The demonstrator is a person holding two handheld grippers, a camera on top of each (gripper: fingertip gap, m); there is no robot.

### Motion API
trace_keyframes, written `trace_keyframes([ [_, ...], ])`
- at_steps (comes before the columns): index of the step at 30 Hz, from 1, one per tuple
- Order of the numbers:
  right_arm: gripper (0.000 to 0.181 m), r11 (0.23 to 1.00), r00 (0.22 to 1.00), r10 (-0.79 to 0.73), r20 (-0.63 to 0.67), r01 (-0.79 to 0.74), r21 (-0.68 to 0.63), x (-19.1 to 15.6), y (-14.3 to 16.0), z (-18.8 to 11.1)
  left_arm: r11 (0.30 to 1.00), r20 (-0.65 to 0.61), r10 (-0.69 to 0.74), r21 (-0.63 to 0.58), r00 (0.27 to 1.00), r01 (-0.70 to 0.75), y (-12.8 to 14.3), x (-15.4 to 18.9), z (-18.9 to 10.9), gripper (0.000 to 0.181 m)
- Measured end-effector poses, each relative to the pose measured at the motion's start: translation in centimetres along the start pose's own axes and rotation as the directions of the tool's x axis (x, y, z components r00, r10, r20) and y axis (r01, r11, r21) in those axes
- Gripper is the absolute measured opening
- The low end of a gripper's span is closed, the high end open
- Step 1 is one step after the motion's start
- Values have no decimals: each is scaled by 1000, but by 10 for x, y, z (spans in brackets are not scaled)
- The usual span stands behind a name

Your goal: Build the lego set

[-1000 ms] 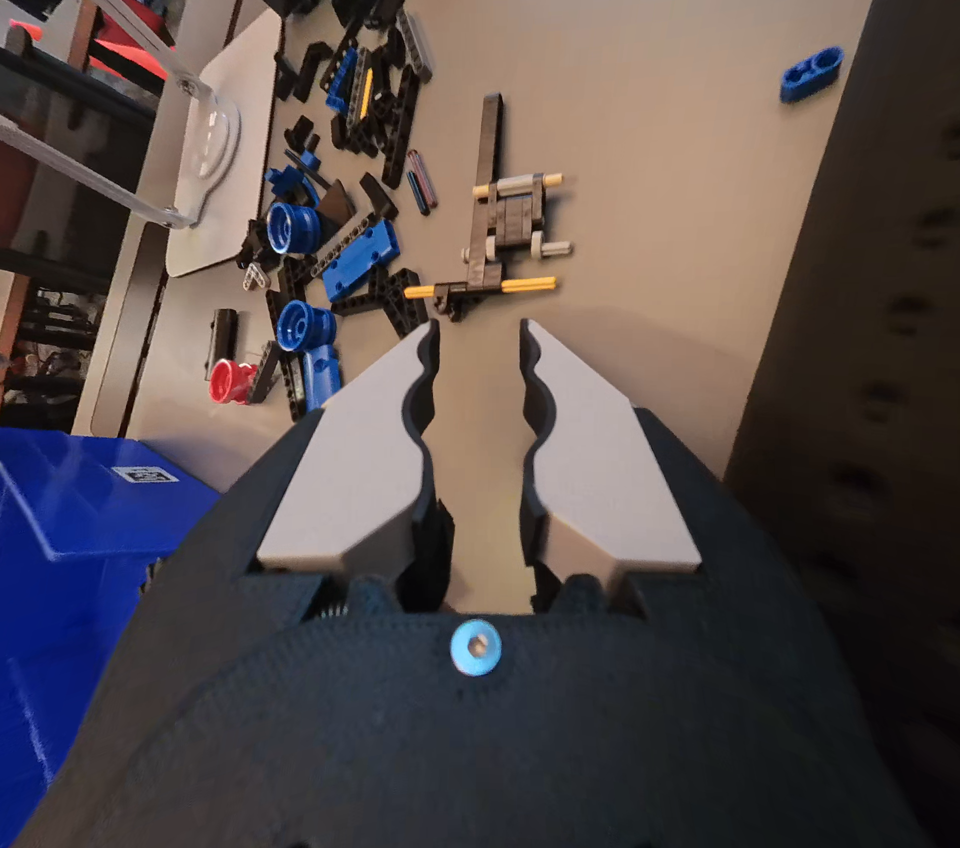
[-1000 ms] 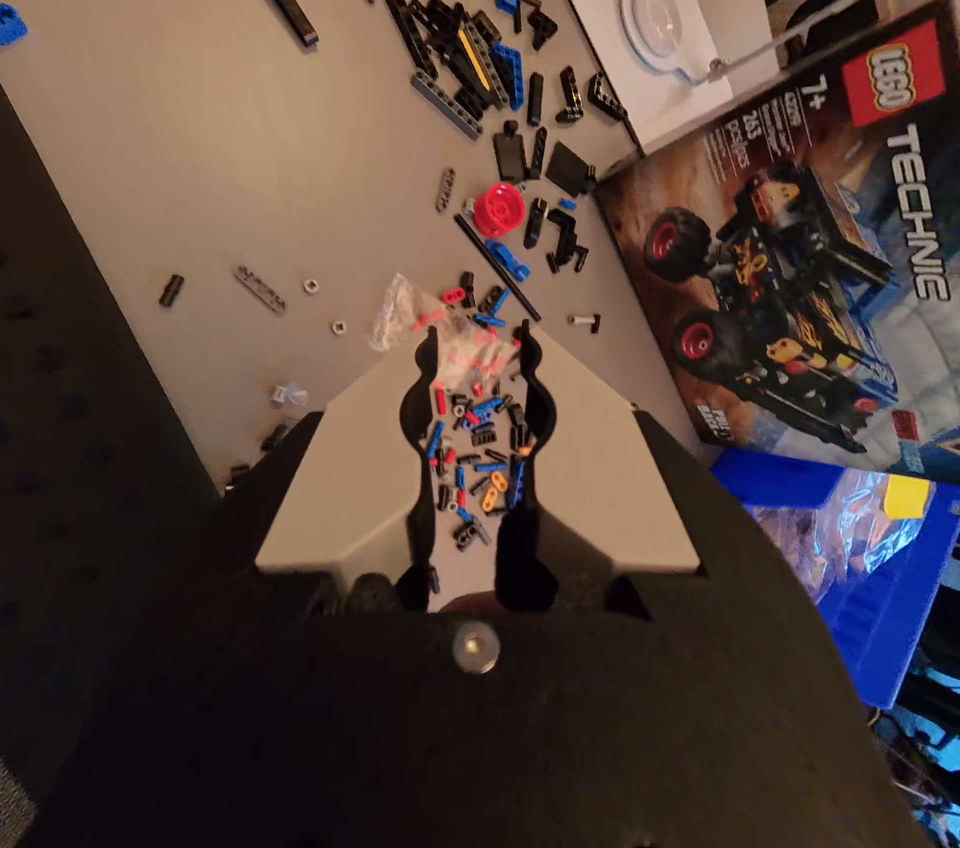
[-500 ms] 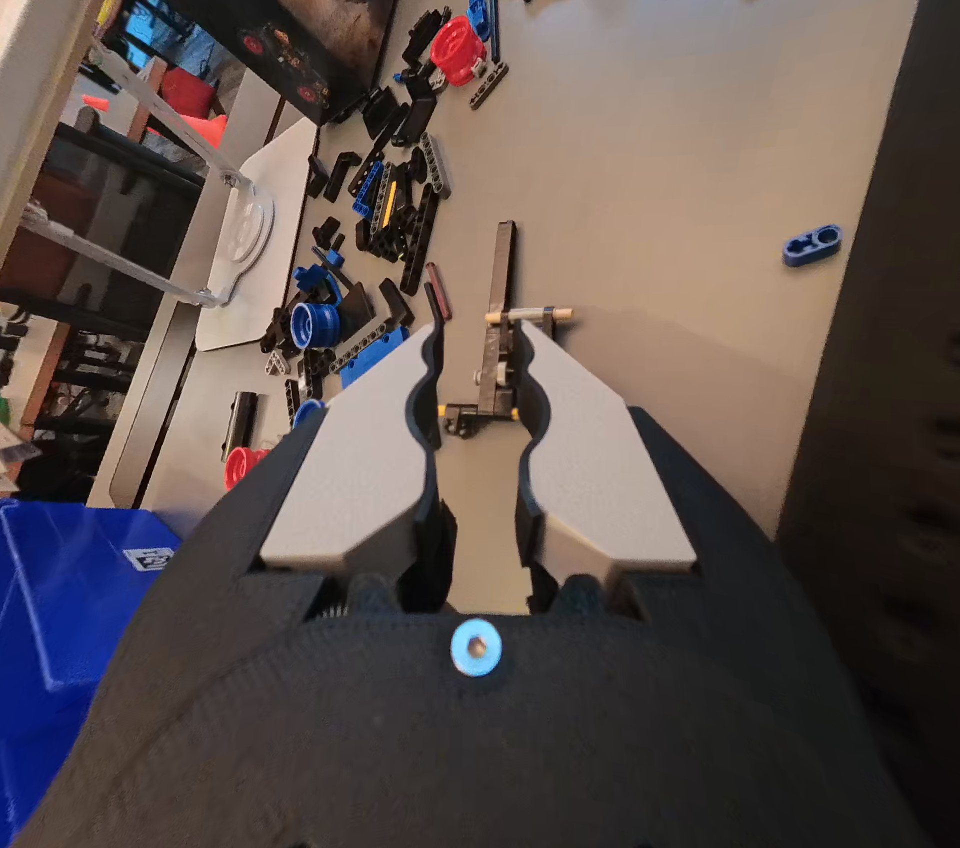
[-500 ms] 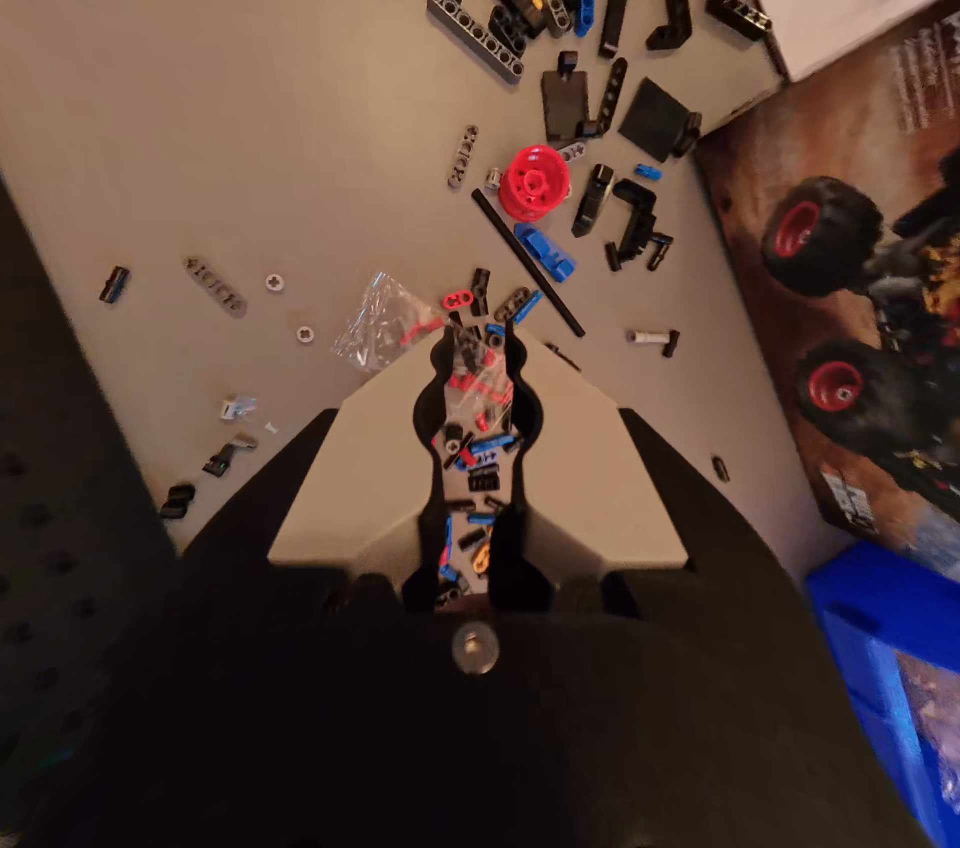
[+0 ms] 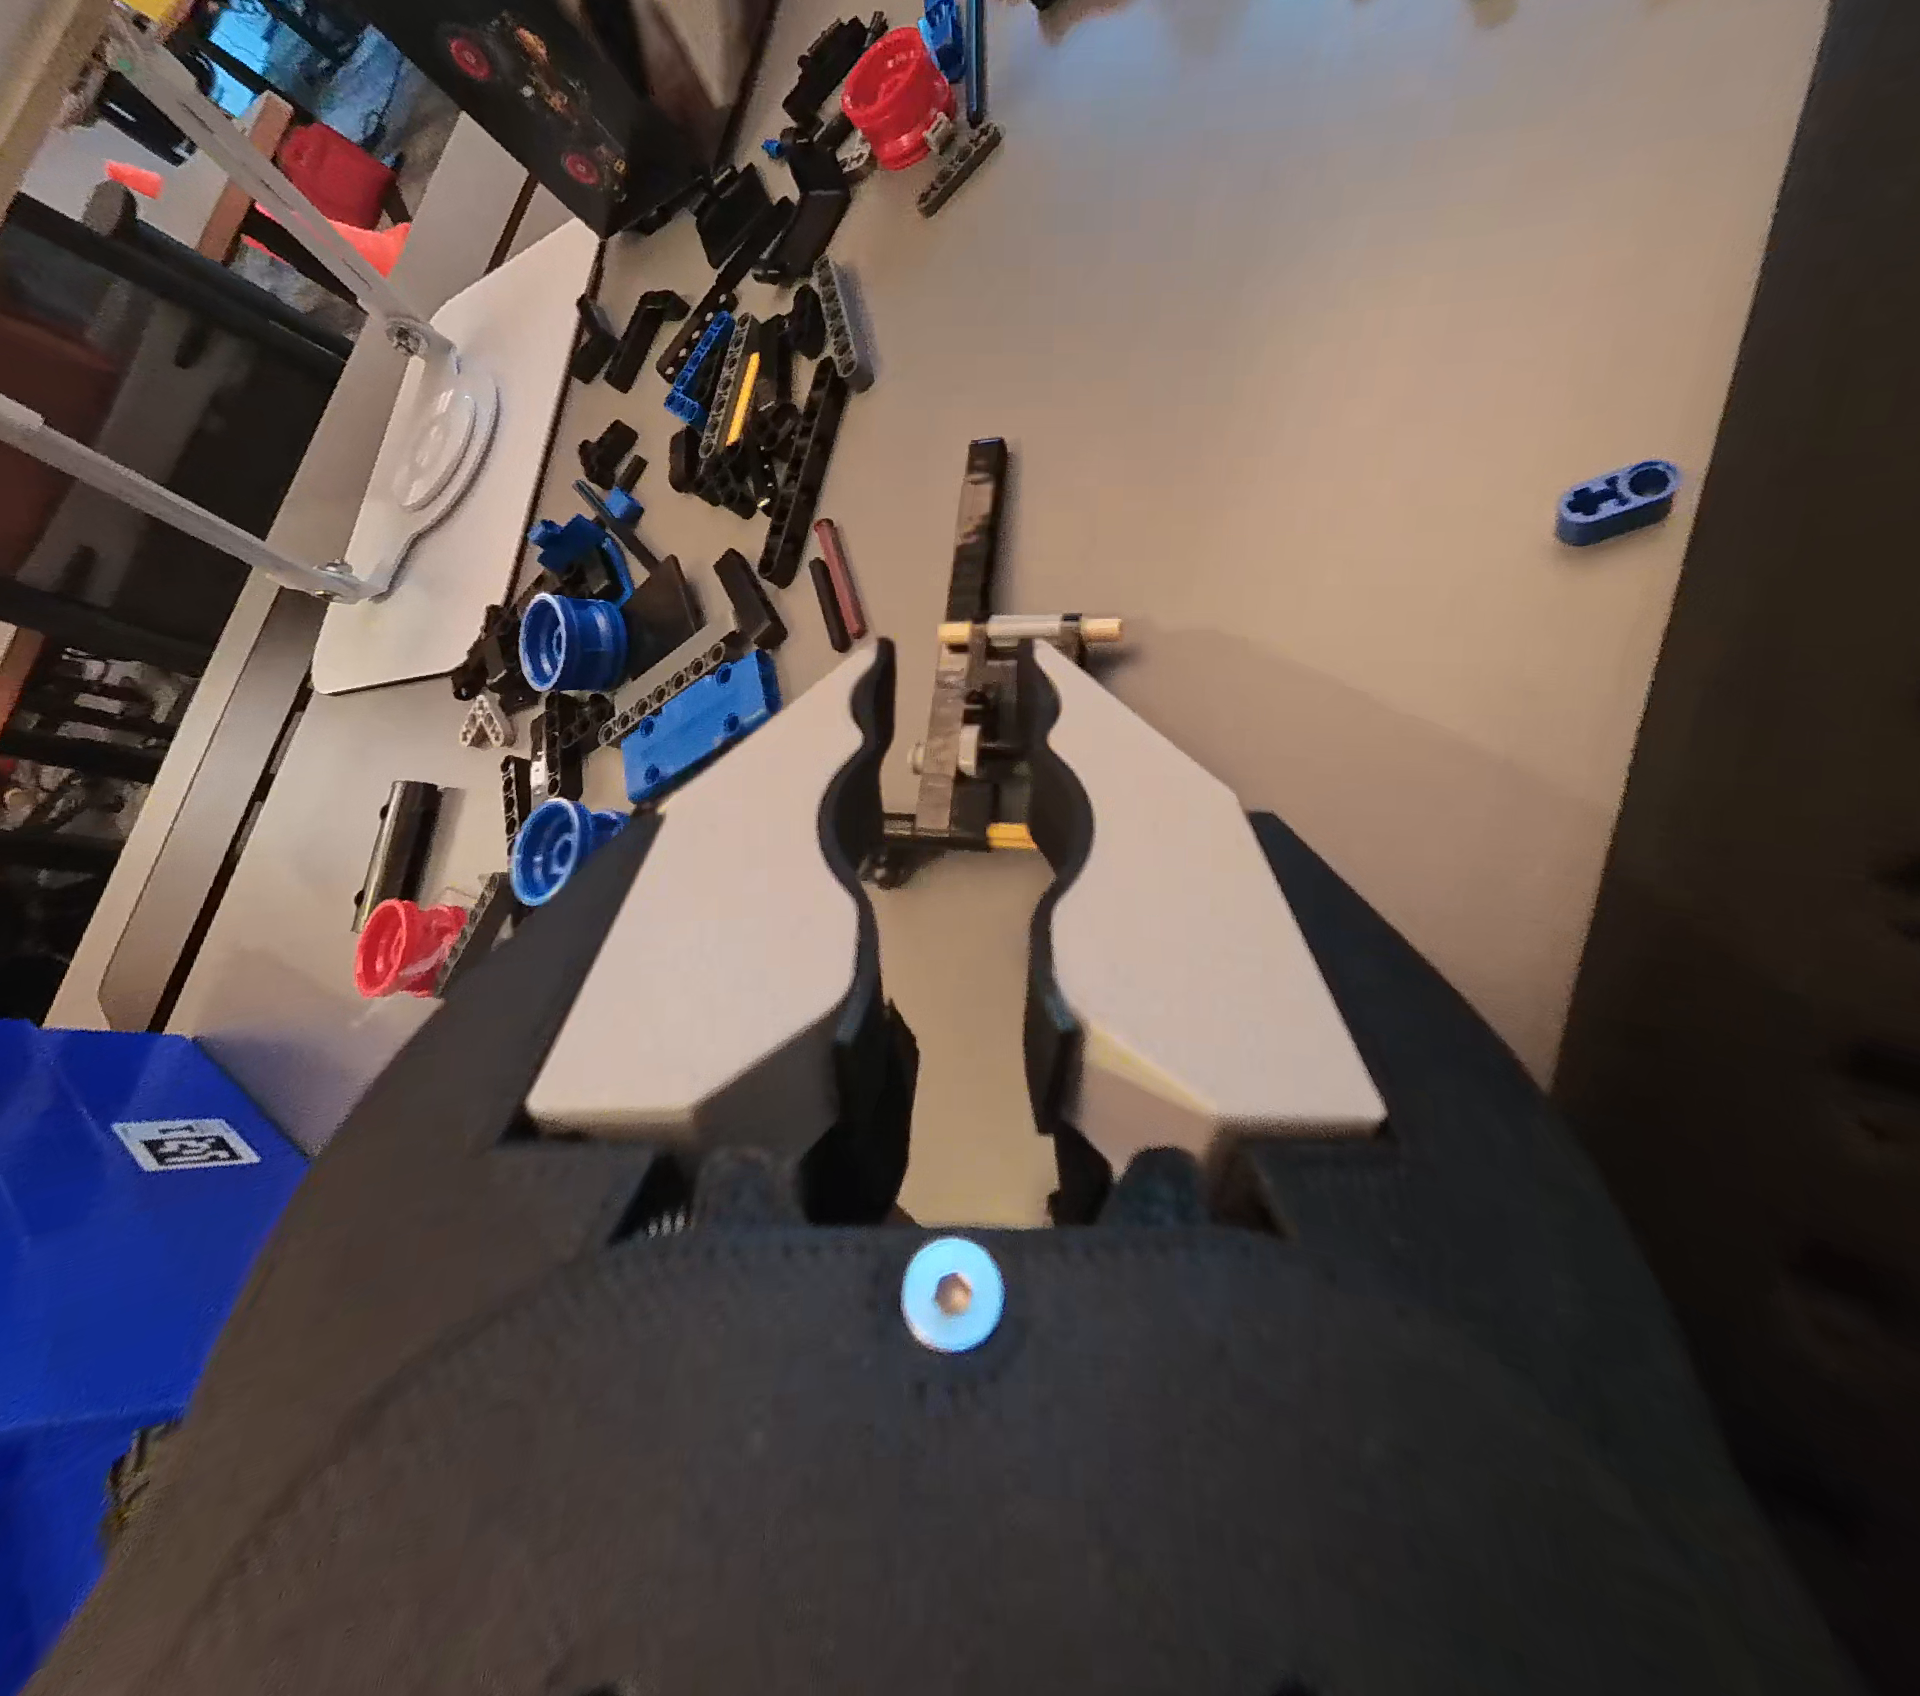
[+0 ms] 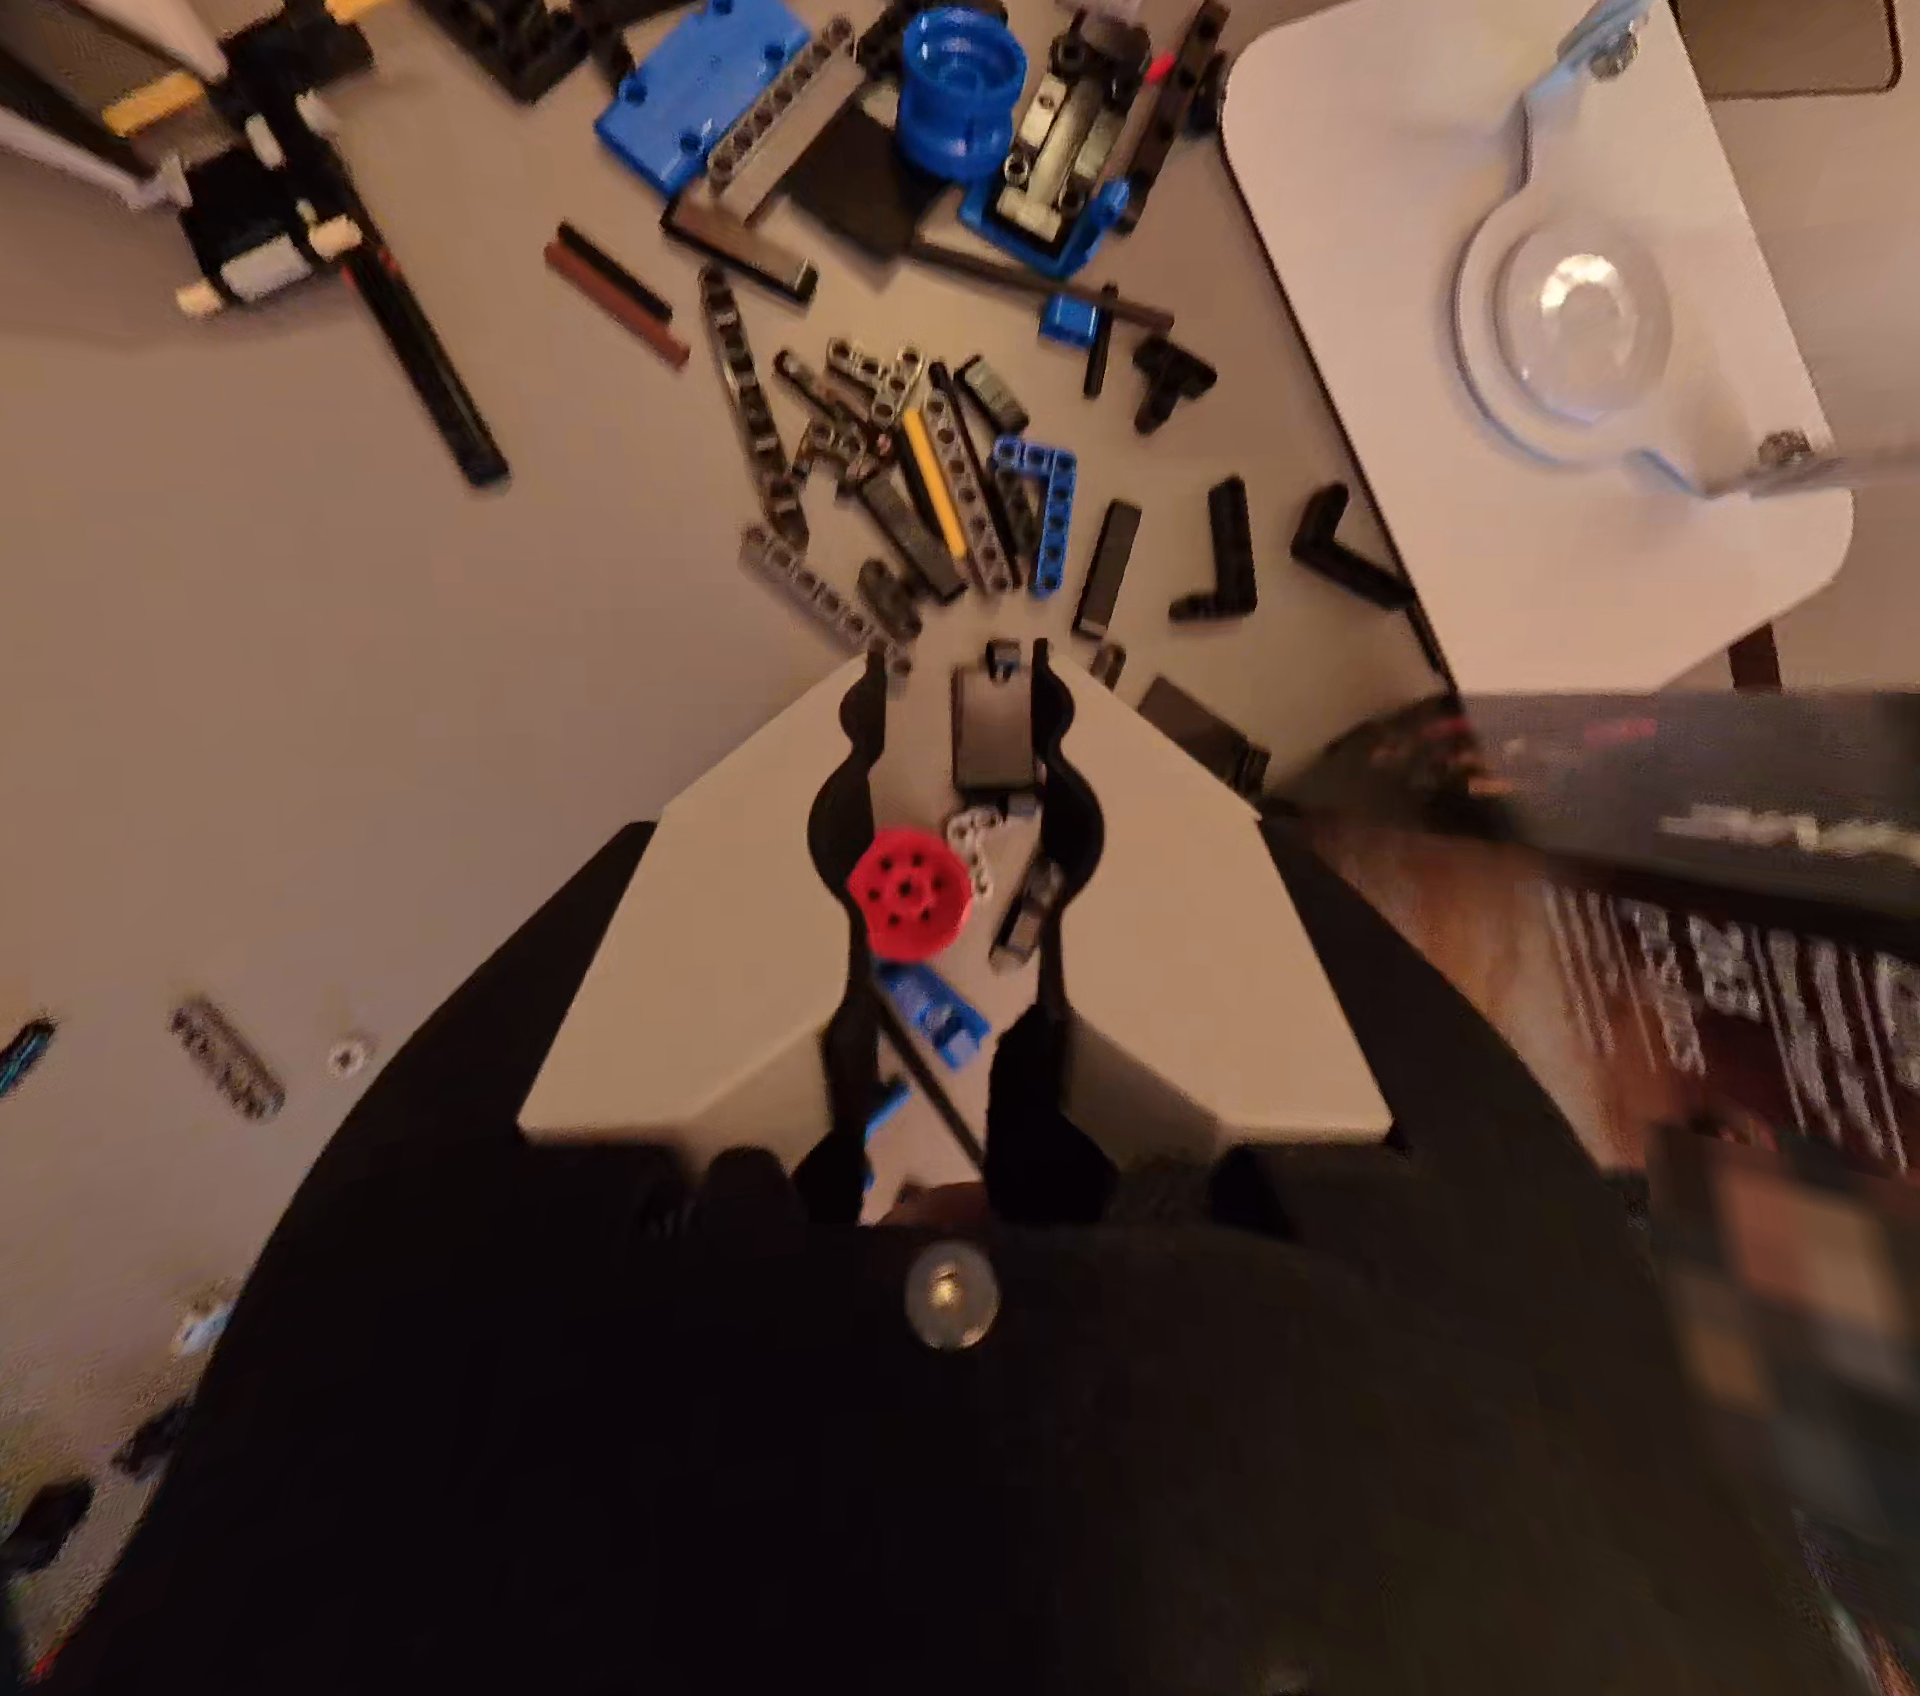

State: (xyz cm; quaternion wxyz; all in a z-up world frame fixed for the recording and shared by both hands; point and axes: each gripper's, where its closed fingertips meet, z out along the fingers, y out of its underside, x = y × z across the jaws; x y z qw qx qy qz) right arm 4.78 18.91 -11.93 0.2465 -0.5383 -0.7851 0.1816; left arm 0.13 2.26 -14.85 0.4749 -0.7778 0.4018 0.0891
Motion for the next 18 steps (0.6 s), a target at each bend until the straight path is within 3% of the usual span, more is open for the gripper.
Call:
trace_keyframes([
  [5,21,999,1000,29,1,-29,-20,20,-24,32,1000,-25,6,-3,1000,-6,2,4,3,20],
  [9,18,989,989,147,-14,-147,-20,45,-37,62,1000,-25,-21,21,999,22,0,0,1,20],
  [15,19,962,968,250,-19,-251,-108,61,-27,106,997,-8,-51,49,999,52,-1,-7,-4,20],
  [18,7,965,971,237,-20,-238,-113,61,-30,109,997,-14,-50,59,999,51,-3,-6,-5,19],
])
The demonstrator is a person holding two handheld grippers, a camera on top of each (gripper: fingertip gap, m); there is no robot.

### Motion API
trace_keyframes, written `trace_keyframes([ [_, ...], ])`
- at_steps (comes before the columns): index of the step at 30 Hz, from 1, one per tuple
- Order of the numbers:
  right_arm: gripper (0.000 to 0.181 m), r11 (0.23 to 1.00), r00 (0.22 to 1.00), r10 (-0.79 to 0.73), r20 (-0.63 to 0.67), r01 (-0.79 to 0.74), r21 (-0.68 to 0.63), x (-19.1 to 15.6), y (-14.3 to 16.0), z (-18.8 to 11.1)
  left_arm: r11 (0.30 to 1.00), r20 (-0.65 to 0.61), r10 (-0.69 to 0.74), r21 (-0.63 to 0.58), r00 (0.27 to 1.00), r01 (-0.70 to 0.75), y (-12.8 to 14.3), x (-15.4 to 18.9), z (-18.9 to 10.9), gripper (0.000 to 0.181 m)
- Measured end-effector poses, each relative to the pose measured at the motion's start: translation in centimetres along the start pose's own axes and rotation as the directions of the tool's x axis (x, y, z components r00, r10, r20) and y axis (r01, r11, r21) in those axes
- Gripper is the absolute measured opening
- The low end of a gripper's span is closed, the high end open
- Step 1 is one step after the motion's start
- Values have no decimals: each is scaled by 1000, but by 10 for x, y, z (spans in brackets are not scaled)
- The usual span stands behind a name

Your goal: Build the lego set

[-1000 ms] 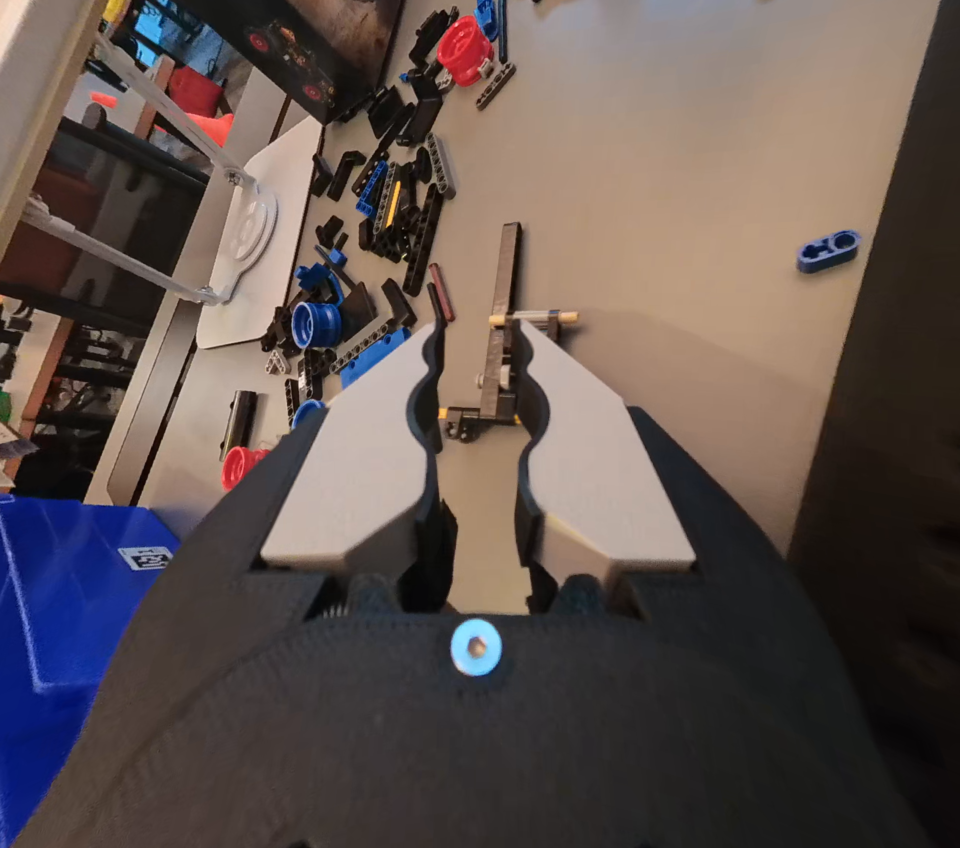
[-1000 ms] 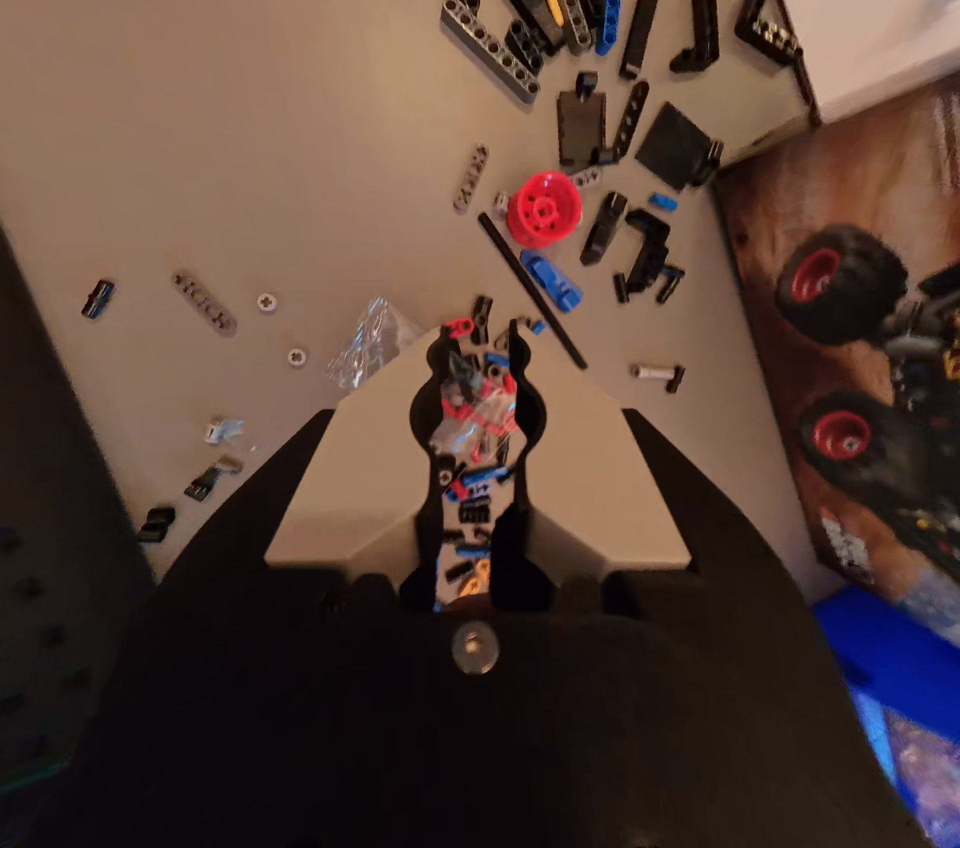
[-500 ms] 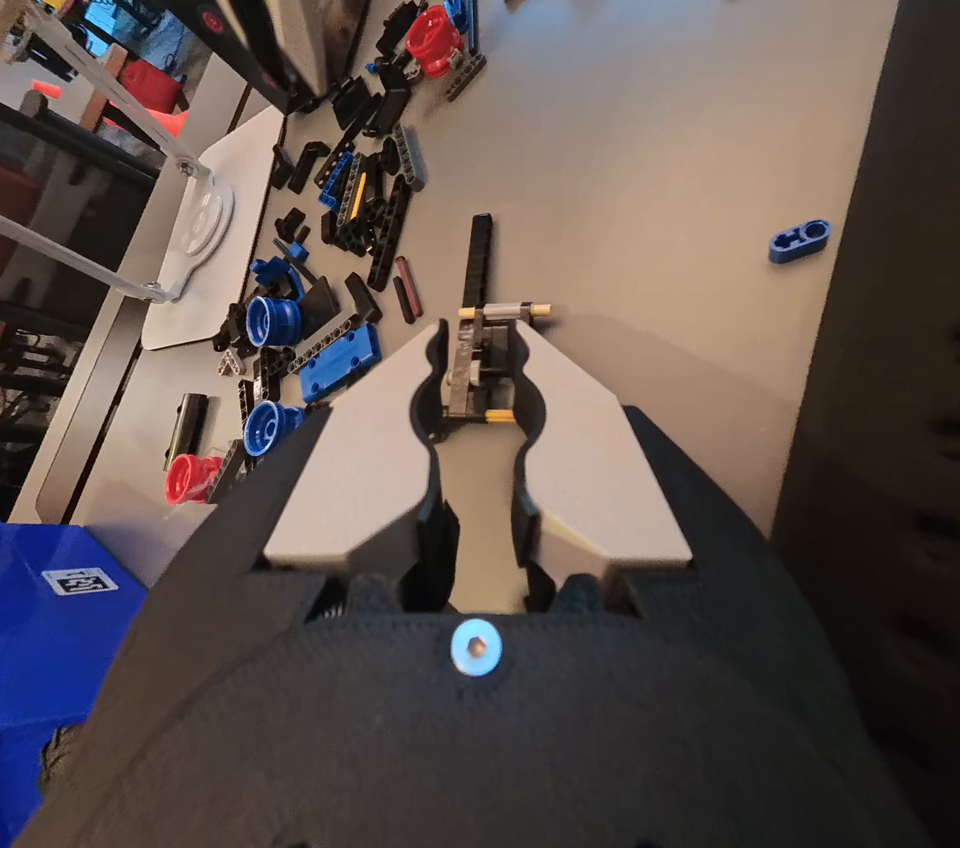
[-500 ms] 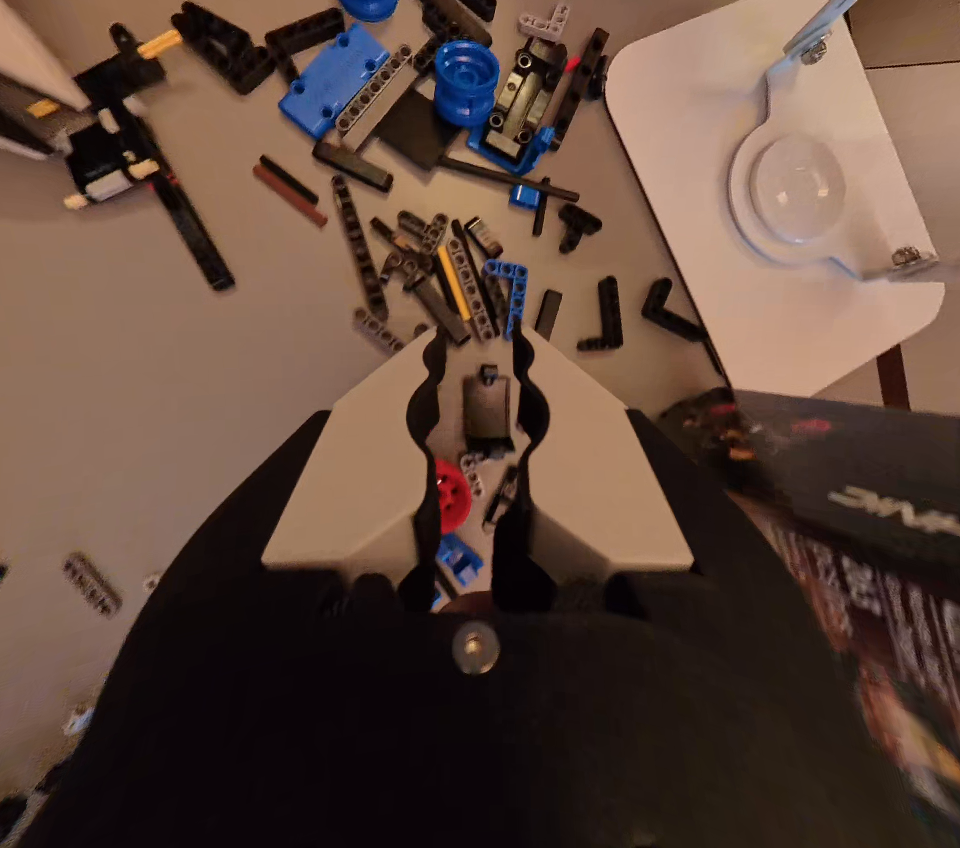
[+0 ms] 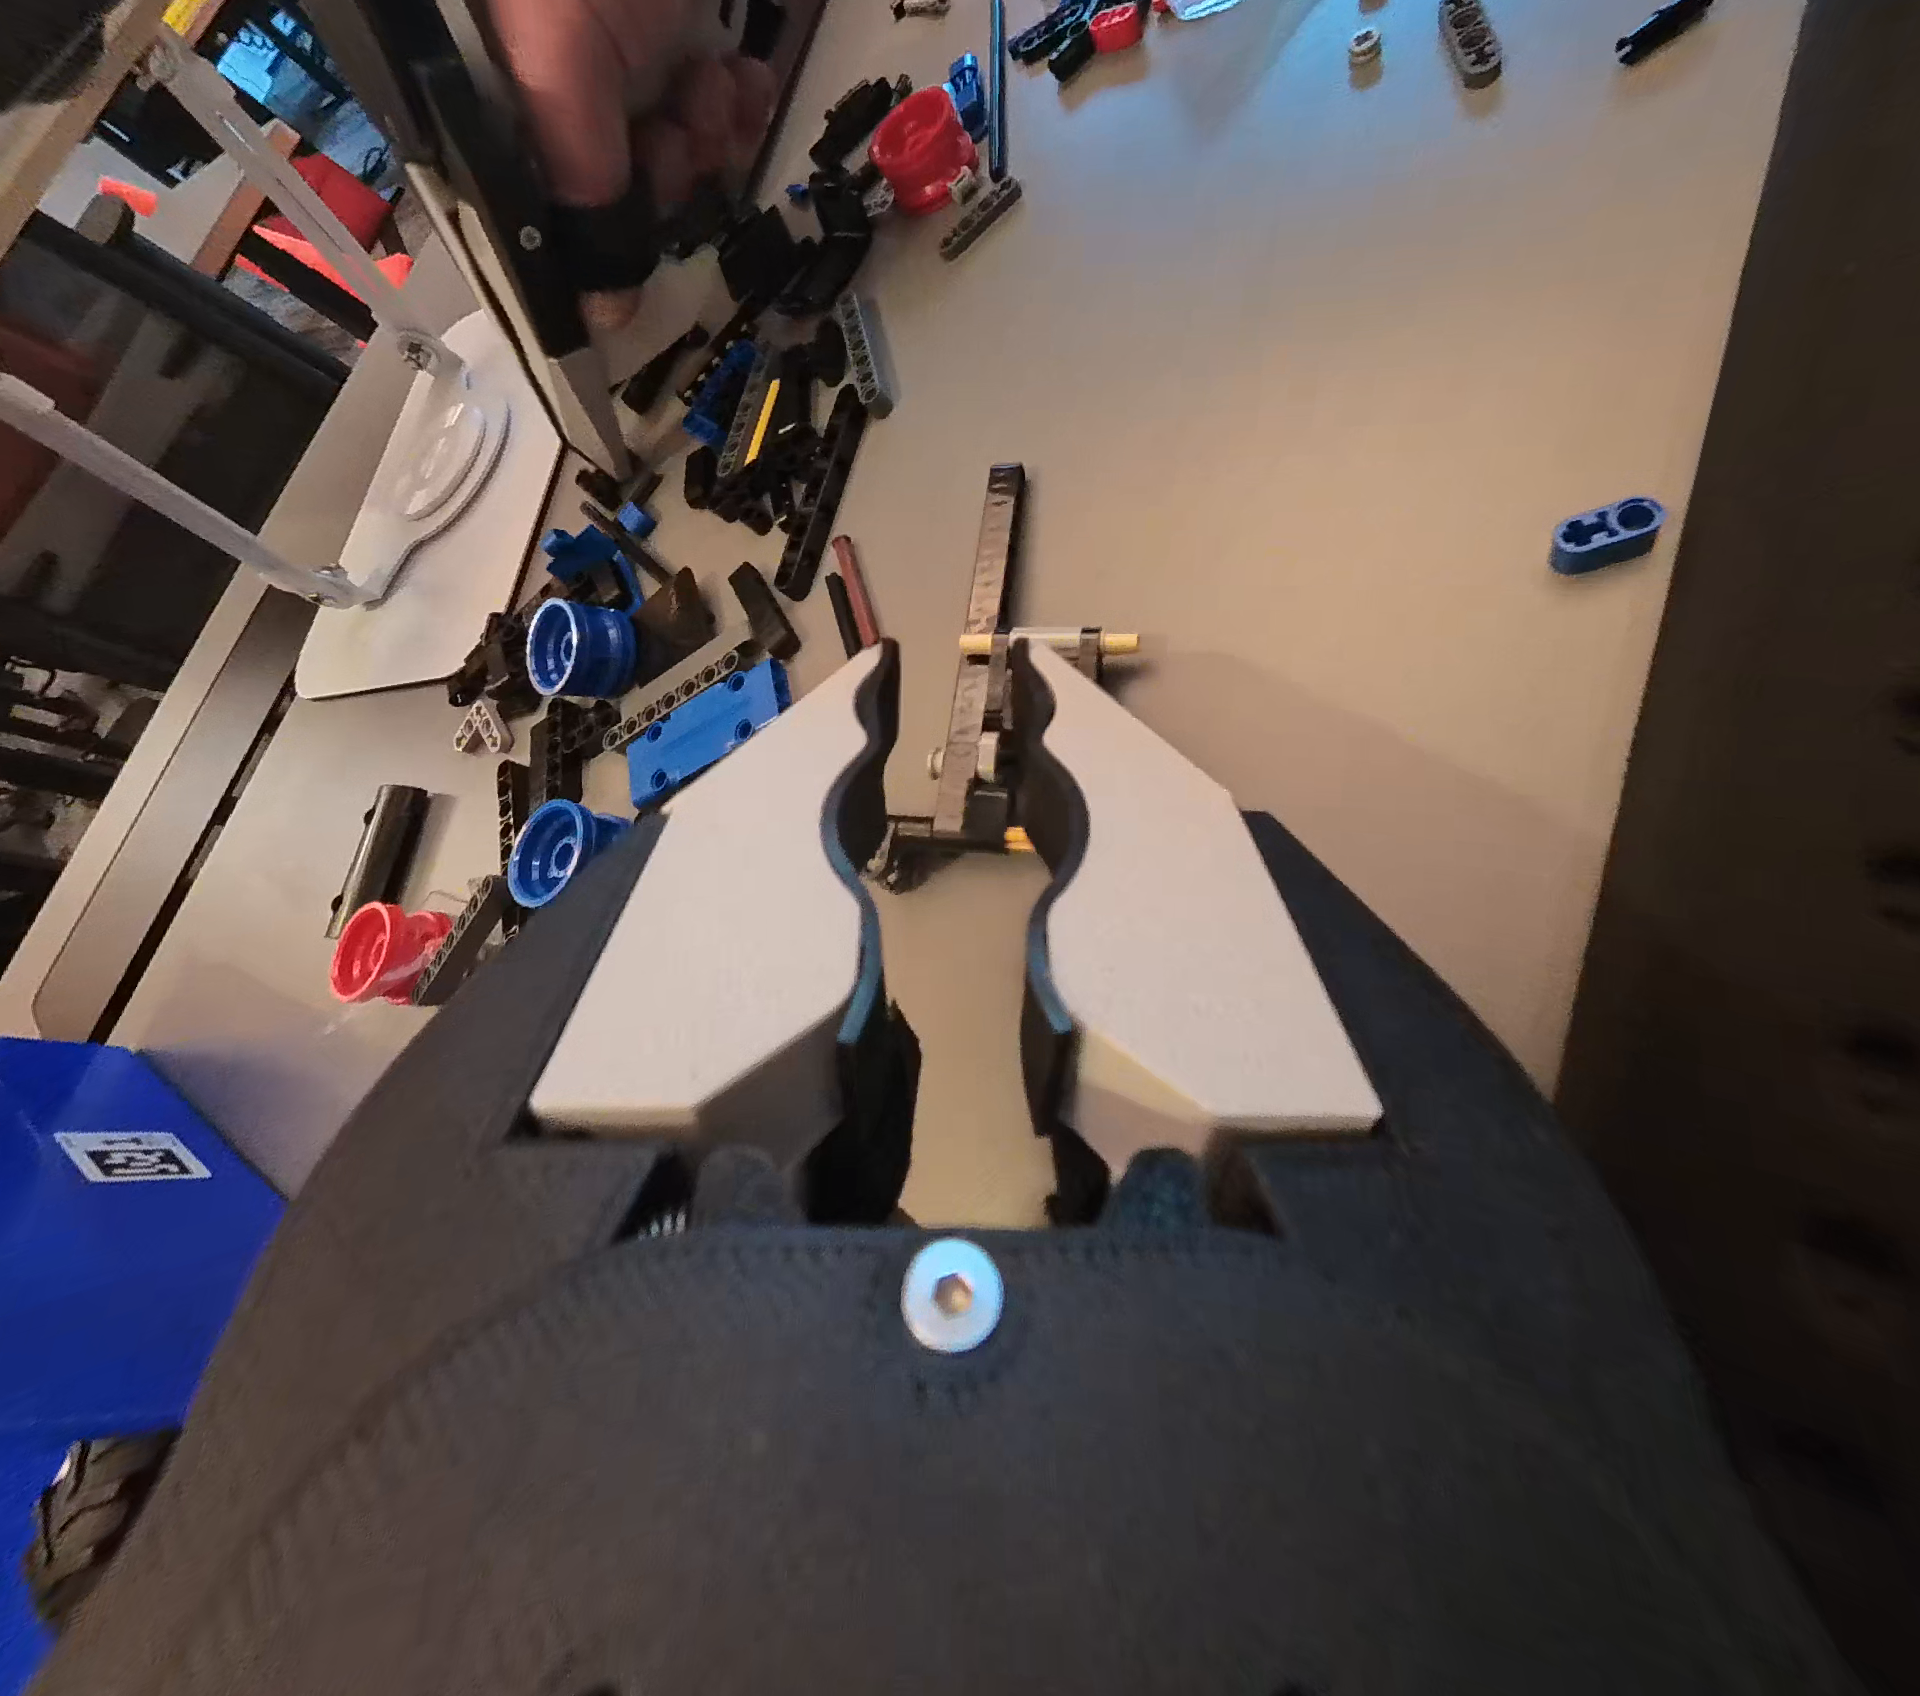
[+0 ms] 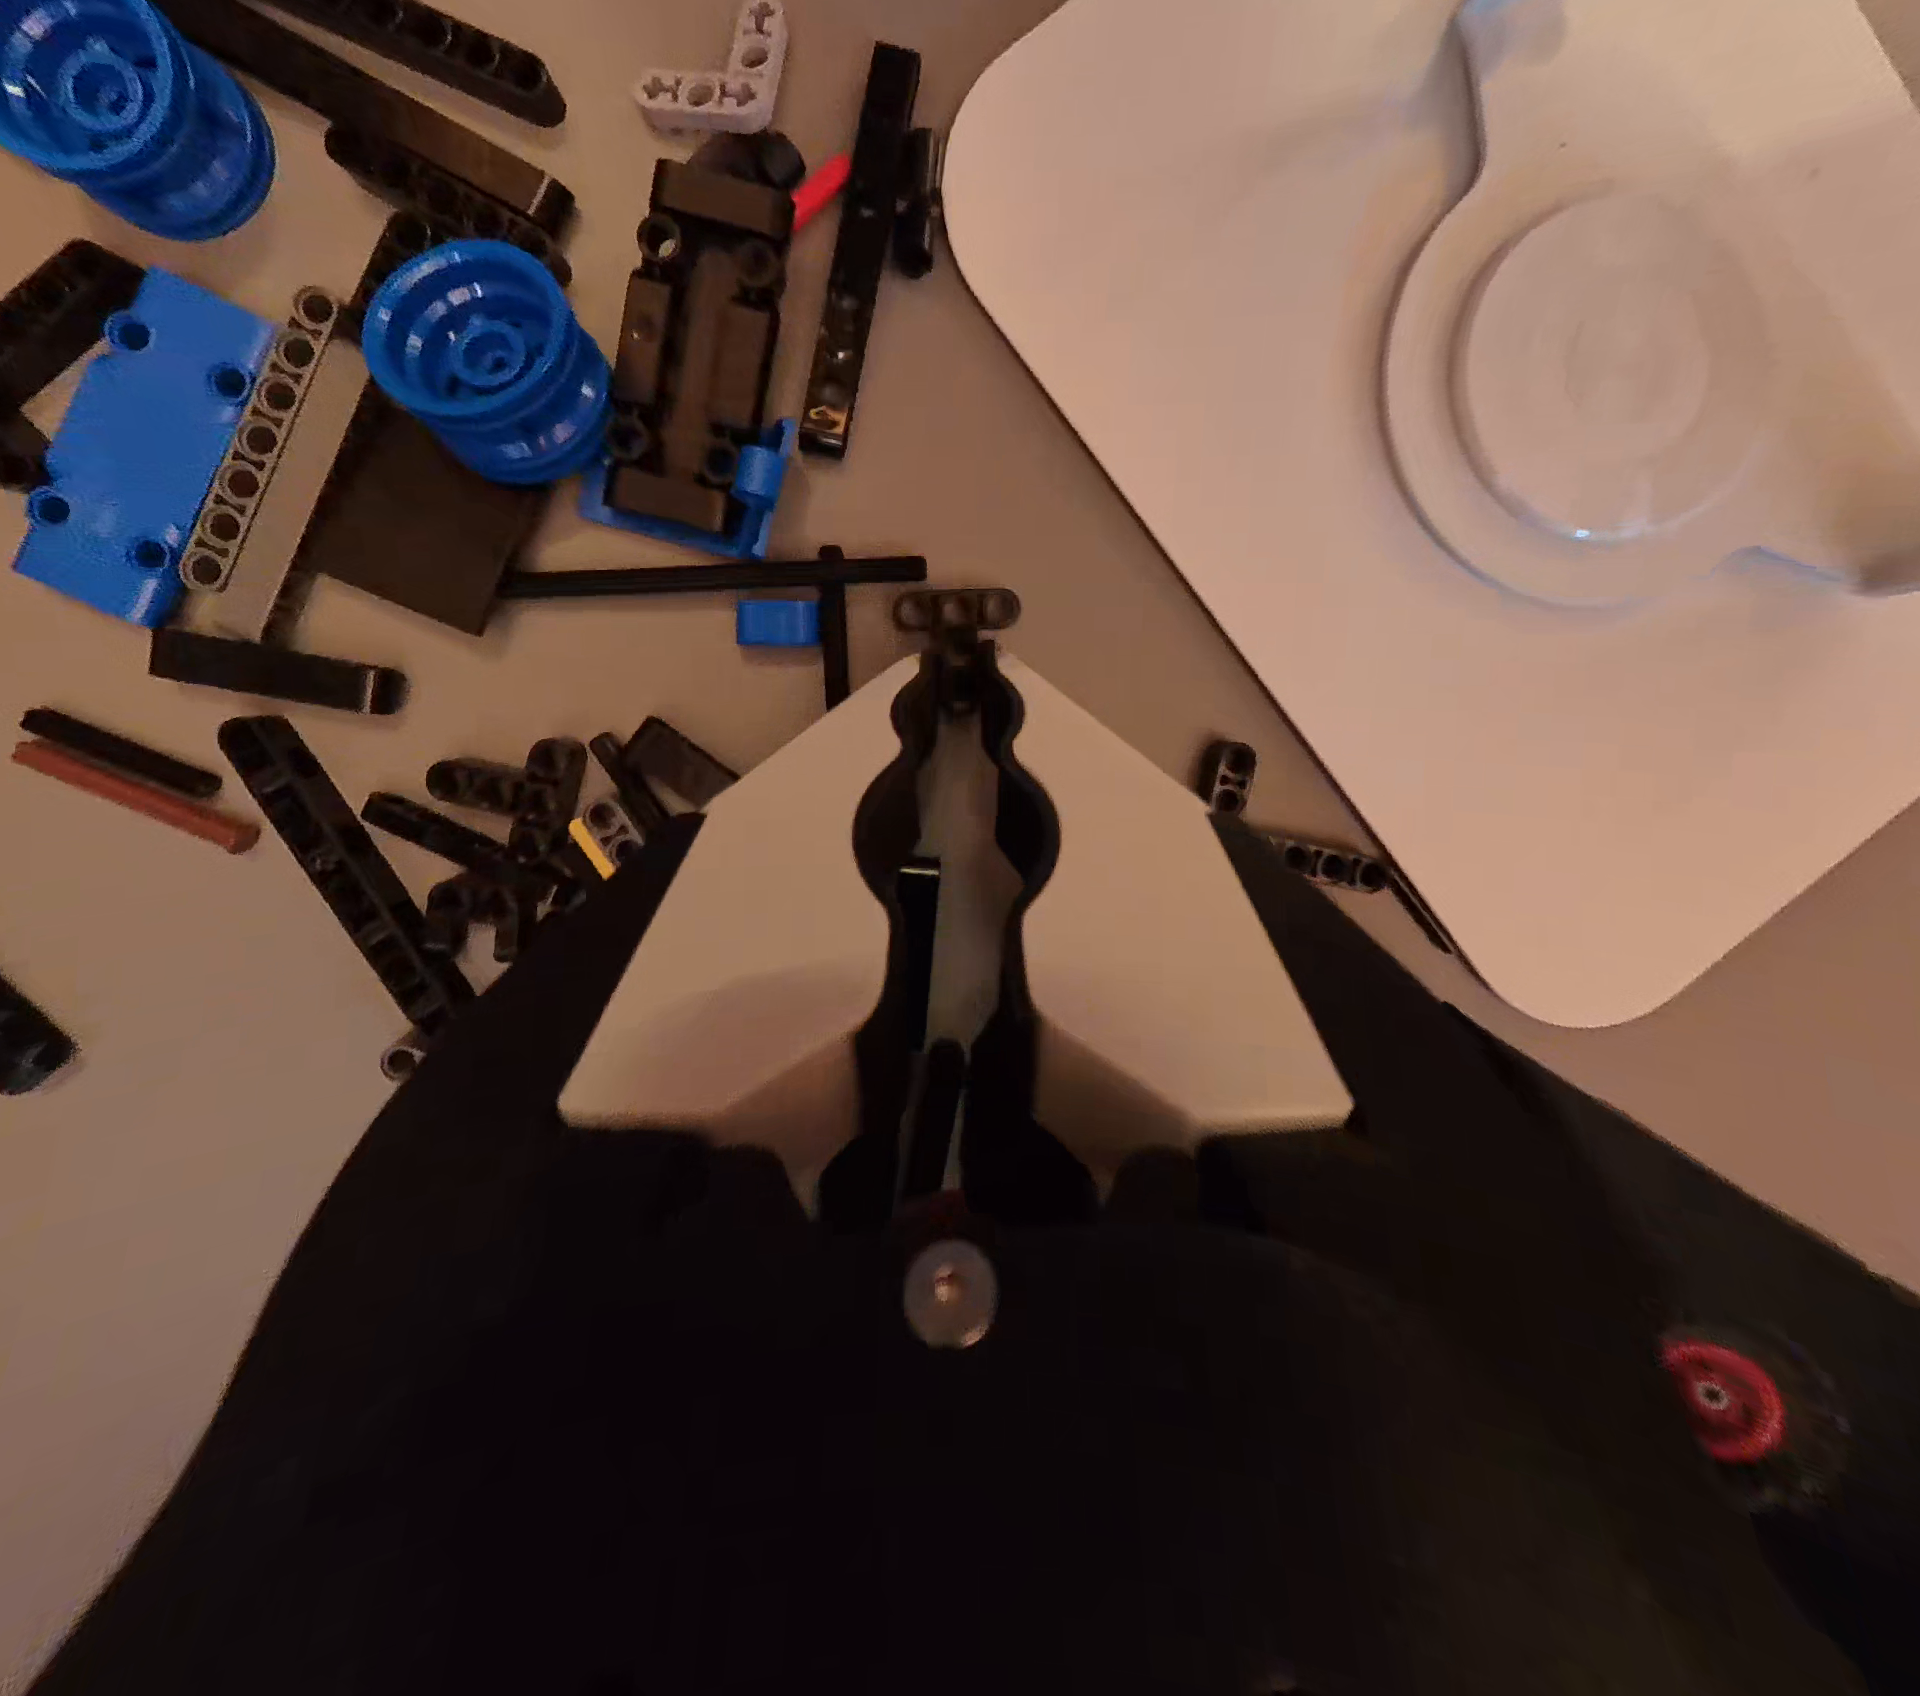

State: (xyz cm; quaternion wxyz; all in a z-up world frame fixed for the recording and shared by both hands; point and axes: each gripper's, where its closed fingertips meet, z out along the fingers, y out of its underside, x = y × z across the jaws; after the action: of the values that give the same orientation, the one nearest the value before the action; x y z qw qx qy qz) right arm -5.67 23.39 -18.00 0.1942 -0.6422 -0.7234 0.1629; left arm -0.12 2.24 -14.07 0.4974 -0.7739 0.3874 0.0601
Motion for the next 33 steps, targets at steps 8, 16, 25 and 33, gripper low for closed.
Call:
trace_keyframes([
  [8,6,974,977,-213,-4,213,74,-33,-7,-55,1000,7,-11,26,1000,11,-5,-2,-3,20],
  [16,6,773,712,-622,325,625,110,-157,75,-110,1000,-4,2,22,1000,-2,-7,2,-1,20],
  [25,6,553,505,-775,380,833,19,-190,116,-82,1000,0,-1,4,1000,1,-2,1,0,20],
  [33,22,591,575,-774,263,806,-25,-175,105,-95,1000,-7,9,7,1000,-9,-3,3,1,21],
])
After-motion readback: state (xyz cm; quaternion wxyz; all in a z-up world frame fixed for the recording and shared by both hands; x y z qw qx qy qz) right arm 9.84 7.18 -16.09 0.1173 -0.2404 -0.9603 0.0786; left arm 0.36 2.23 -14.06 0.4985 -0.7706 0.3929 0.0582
